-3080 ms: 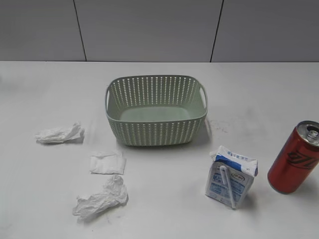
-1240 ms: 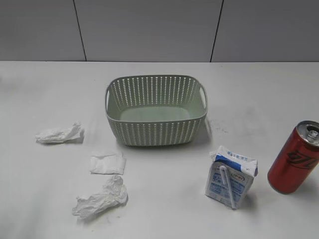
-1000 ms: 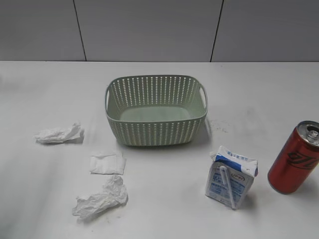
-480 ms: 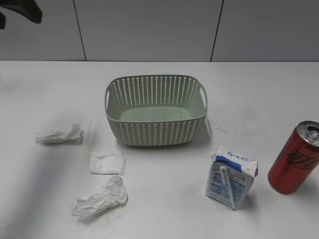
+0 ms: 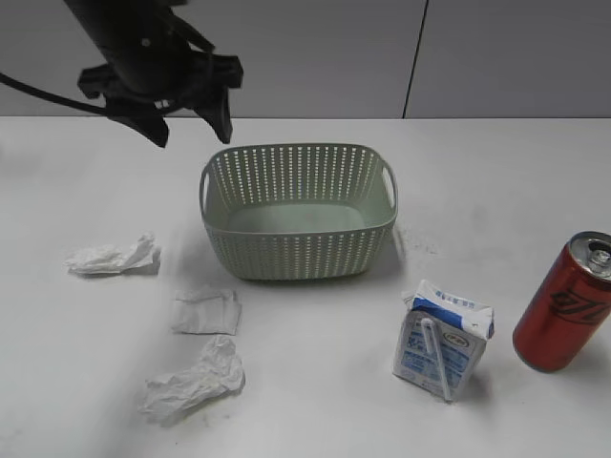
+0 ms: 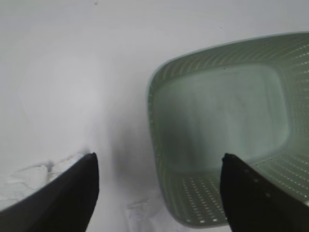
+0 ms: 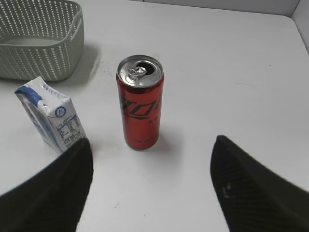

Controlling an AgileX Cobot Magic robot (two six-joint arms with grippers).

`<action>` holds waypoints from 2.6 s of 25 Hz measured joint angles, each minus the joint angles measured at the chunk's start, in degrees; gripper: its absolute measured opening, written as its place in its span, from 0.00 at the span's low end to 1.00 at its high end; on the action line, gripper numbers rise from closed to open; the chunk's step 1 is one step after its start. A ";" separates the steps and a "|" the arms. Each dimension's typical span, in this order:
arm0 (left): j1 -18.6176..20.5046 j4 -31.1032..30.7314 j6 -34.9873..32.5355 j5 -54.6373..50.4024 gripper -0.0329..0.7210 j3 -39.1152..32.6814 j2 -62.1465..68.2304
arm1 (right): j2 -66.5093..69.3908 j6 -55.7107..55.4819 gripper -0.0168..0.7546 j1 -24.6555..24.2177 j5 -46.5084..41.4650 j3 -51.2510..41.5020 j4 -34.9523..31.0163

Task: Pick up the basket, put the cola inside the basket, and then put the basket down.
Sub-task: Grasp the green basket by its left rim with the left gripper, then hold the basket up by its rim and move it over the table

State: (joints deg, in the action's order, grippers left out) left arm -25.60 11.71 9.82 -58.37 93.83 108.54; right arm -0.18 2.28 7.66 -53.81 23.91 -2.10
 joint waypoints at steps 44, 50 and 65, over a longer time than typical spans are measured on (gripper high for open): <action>-2.59 -6.52 18.61 -5.16 0.05 5.43 13.56 | 0.00 0.00 0.76 0.00 0.00 0.00 -0.85; 0.02 -5.63 18.34 -11.15 0.05 5.43 8.08 | 0.00 -0.40 0.76 0.00 0.00 0.00 -4.60; -0.53 -4.27 15.69 -1.07 0.05 -23.88 -10.71 | 15.91 -6.24 0.76 0.07 -8.04 10.27 -3.38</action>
State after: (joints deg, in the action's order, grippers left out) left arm -26.13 7.44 25.51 -59.43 69.94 97.83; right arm 15.72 -3.96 7.73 -61.85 34.19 -5.48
